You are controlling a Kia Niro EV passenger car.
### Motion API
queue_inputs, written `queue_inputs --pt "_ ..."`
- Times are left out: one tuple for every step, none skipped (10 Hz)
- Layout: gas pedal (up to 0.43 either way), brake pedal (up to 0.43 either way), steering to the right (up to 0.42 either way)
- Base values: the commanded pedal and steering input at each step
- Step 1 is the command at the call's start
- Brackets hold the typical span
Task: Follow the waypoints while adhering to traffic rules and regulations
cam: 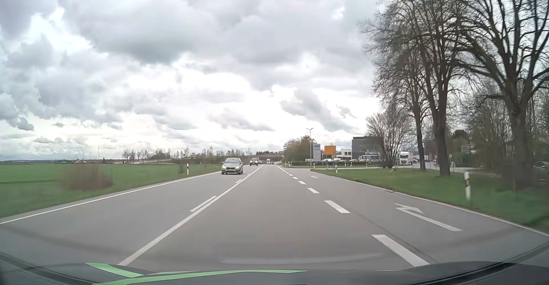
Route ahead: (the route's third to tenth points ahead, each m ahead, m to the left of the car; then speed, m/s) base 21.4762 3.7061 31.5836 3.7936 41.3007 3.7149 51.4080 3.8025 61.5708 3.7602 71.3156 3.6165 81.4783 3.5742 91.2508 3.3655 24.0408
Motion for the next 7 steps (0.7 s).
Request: queue_inputs --pt "0.209 0.000 0.000" --pt "0.197 0.000 -0.001" --pt "0.197 0.000 -0.001" --pt "0.197 0.000 -0.001" --pt "0.197 0.000 0.000" --pt "0.197 0.000 0.000" --pt "0.189 0.000 -0.001"
